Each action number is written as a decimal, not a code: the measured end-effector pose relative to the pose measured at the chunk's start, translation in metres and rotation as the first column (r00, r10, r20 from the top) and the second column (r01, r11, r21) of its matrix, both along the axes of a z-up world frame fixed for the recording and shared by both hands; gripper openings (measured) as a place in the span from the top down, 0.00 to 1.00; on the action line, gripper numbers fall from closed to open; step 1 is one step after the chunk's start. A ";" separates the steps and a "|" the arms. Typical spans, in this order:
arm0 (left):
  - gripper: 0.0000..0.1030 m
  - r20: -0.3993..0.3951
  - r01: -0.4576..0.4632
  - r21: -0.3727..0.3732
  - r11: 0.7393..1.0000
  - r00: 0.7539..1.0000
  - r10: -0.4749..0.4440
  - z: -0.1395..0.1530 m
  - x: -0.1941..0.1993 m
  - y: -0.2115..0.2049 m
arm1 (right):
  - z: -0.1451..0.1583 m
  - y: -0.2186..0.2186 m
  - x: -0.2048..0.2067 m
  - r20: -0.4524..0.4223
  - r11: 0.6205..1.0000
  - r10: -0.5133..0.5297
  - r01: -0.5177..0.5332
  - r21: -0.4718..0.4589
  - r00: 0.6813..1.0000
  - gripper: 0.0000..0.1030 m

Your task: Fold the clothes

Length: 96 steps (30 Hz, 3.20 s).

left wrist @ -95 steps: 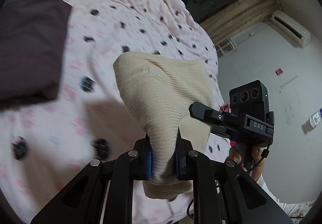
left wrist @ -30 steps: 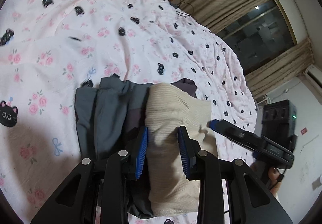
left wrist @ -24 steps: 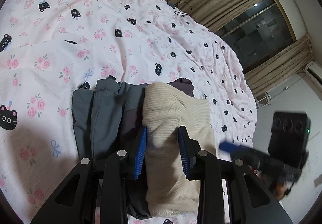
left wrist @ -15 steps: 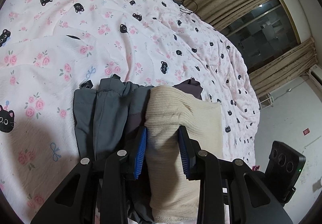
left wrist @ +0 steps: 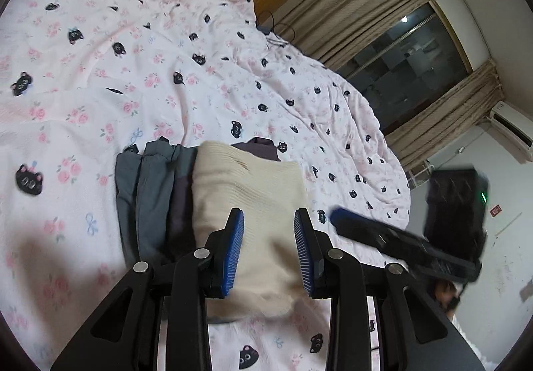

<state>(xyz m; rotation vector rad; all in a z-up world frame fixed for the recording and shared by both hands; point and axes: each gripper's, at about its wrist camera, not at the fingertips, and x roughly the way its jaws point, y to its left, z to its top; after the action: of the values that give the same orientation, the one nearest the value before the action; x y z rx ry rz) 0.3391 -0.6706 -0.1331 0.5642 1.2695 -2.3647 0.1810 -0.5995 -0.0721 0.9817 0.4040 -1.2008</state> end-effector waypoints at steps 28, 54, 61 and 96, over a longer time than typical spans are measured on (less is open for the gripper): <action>0.74 -0.018 0.045 0.044 0.998 0.999 -0.044 -0.017 0.009 0.054 | -0.027 -0.025 -0.017 0.011 0.996 -0.062 0.061 0.059 0.998 0.69; 0.71 -0.014 -0.047 -0.034 0.998 0.999 0.047 0.007 0.018 0.007 | -0.004 -0.018 -0.008 -0.091 0.998 -0.054 0.050 -0.040 0.994 0.56; 0.71 0.113 -0.063 -0.017 0.998 0.992 0.065 -0.013 -0.016 -0.048 | -0.011 0.001 0.043 -0.032 0.978 0.201 -0.202 -0.041 0.979 0.56; 0.33 0.236 -0.135 -0.334 0.933 0.946 0.221 0.054 0.013 0.038 | -0.018 0.092 0.069 -0.193 0.996 0.066 -0.076 -0.045 0.979 0.23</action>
<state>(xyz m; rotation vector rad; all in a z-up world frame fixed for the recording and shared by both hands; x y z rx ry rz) 0.3517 -0.6328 -0.0788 0.6139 0.7695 -2.1849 0.2502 -0.5070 -0.0903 0.8032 0.5525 -1.2389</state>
